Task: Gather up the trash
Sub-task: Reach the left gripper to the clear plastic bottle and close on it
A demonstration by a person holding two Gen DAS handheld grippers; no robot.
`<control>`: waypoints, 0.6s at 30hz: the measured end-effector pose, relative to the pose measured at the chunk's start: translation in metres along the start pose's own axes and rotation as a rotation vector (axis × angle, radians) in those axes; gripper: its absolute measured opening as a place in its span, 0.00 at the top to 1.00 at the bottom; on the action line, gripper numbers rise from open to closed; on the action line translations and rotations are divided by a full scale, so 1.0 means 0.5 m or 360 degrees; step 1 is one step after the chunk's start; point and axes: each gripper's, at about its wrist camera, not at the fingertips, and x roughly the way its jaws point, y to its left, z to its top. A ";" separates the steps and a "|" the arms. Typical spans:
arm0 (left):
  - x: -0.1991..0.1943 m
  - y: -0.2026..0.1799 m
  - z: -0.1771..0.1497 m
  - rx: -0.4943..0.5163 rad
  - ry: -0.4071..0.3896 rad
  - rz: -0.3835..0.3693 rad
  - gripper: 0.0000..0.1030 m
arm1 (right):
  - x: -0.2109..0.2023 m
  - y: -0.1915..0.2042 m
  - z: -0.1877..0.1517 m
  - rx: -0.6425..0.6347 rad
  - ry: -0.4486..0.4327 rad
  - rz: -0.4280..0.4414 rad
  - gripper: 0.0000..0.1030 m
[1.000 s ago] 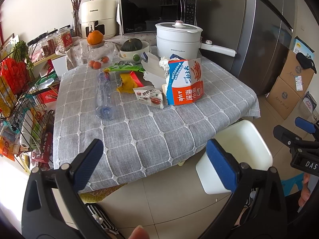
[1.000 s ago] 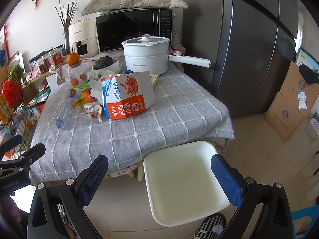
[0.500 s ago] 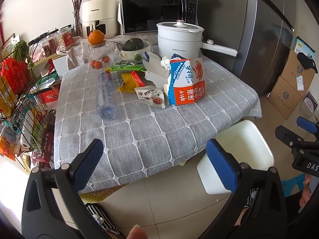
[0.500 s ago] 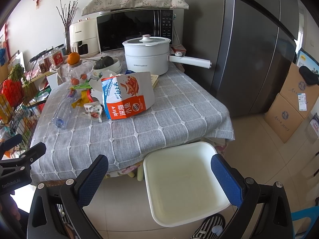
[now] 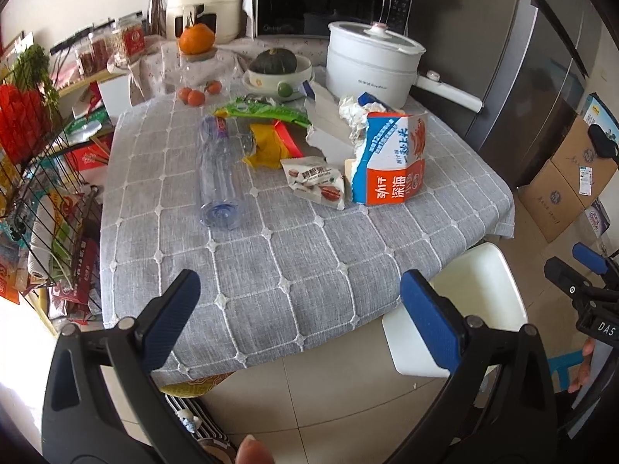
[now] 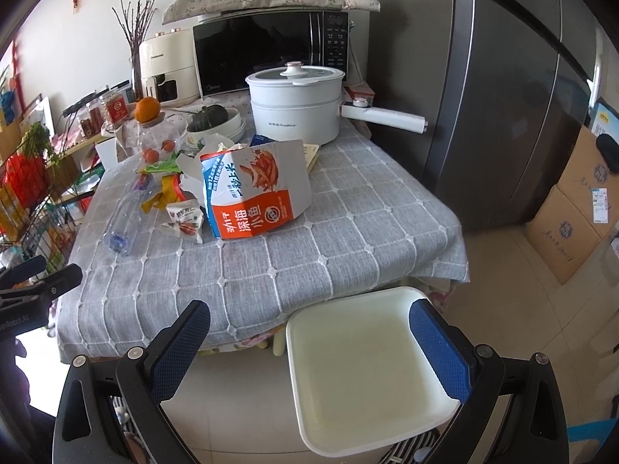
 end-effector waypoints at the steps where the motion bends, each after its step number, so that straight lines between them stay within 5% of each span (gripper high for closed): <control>1: 0.014 0.012 0.014 -0.0008 0.0056 0.0008 0.01 | 0.012 -0.003 0.012 0.0018 0.0038 0.0025 0.00; 10: 0.171 0.135 0.148 -0.0214 0.0309 0.0056 0.01 | 0.127 -0.004 0.089 0.0035 0.0260 0.0143 0.00; 18: 0.329 0.181 0.216 -0.0311 0.0459 0.0102 0.12 | 0.195 -0.022 0.108 0.0071 0.0381 0.0152 0.00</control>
